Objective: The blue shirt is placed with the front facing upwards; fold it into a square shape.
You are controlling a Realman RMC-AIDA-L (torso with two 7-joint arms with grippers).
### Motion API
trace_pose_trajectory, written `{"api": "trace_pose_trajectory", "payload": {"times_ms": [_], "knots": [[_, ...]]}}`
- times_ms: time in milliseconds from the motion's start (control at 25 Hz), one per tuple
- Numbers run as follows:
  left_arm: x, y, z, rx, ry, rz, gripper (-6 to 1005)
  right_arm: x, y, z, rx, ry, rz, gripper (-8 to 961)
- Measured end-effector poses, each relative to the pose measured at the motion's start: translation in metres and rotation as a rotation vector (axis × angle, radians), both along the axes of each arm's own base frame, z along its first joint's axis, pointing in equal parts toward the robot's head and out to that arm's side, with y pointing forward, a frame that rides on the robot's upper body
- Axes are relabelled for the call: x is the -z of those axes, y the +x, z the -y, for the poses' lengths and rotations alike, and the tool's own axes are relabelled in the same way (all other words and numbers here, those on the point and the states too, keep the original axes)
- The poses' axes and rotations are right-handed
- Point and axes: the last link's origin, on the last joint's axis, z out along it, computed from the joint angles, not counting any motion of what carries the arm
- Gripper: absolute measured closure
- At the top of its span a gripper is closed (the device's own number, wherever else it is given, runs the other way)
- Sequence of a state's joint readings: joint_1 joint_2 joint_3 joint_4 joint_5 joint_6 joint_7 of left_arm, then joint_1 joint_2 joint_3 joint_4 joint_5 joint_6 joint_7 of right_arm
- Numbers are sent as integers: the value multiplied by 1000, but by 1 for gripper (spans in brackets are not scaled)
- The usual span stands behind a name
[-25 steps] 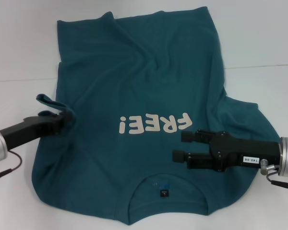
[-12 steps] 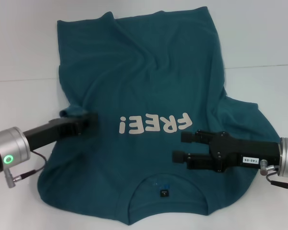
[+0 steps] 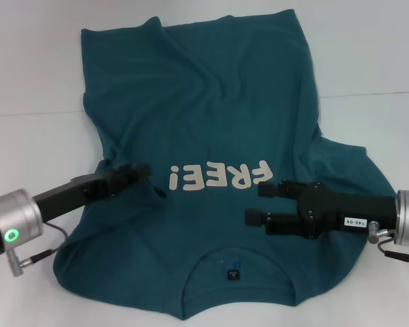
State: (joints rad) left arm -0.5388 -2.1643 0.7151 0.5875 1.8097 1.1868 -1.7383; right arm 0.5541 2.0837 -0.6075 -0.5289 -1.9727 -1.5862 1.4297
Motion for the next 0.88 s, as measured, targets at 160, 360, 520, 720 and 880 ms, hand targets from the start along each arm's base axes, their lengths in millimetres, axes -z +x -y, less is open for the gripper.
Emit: {"api": "trace_pose_trajectory", "payload": {"times_ms": [160,360,520,720,880], "knots": [[-8,-12,2,-2,54,-46,562,-1,0,-3,10,5,6,67],[-13,-28,-1,-7,128,-149,286,-3,-1,-5,34,-10,-3,68],[-9,-33,-1,21,149,-229,192,-4,-1,-6,43,-17,-6,69],[-3,-33,2,63,142,-264,170,-4,0,-5,47,-22,-9,71],[4,-33,4,89,126,-287,170,-4,0,-4,47,-24,-10,72]]}}
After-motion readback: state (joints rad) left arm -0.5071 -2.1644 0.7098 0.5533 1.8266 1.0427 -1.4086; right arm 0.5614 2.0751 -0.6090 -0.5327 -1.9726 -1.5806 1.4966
